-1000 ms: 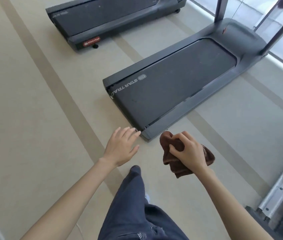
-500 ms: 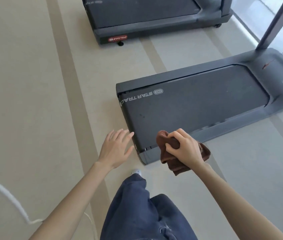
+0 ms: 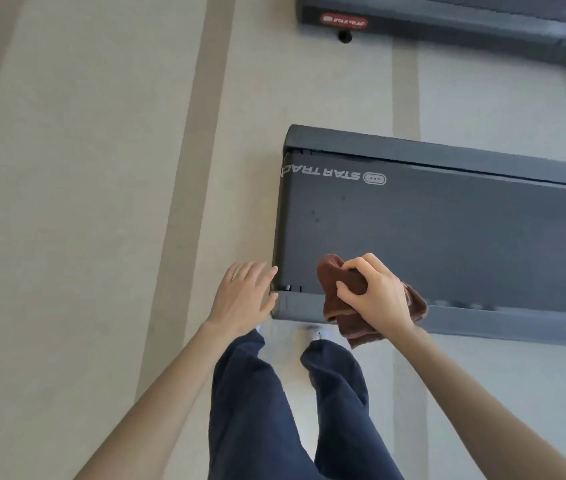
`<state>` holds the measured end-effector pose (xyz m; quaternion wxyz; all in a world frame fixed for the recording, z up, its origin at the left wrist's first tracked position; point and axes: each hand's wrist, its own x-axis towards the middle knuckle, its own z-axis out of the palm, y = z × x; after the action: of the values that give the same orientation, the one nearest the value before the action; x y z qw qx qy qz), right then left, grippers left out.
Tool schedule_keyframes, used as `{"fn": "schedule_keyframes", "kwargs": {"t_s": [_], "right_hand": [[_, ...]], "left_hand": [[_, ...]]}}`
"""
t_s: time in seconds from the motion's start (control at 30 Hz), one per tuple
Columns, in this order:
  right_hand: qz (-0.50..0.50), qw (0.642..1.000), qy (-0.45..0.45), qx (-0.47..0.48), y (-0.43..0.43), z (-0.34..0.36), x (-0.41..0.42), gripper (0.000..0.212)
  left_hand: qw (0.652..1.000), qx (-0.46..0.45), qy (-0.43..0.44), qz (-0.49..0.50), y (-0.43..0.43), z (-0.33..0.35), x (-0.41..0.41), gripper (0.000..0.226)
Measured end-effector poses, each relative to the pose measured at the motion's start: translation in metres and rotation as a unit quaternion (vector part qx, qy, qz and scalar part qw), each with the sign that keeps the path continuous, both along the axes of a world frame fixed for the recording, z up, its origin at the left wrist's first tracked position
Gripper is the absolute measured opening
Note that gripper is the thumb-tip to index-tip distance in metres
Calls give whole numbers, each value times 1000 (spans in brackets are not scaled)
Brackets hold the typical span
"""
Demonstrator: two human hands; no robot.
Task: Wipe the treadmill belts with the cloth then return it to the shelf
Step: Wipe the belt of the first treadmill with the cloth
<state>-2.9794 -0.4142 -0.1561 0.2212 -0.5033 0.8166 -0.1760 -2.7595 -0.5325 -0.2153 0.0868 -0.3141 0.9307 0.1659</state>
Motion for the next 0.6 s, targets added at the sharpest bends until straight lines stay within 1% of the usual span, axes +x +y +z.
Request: {"fn": "schedule_keyframes", "kwargs": {"t_s": [0.1,0.23,0.37,0.47,0.6], "right_hand": [[23,1000,-9,-4,2,-42,-25,17],[7,1000,-7,-14,4,-123,-55,16],[1,1000,-12,-20,2,-230,-72,19],[-4,1000,-13,-19,1,-313,-79,24],[-23,998,12,-55,1,-422,-88,24]], "left_hand": [[1000,10,-16,20,18,-42,-23,48],[999,28,-29,31,33,-116,-56,49],[999,19,-40,9,31,-209,-77,49],[999,7,-47,12,25,-275,-86,50],[999,-18,-51,-1,13,-364,-104,53]]}}
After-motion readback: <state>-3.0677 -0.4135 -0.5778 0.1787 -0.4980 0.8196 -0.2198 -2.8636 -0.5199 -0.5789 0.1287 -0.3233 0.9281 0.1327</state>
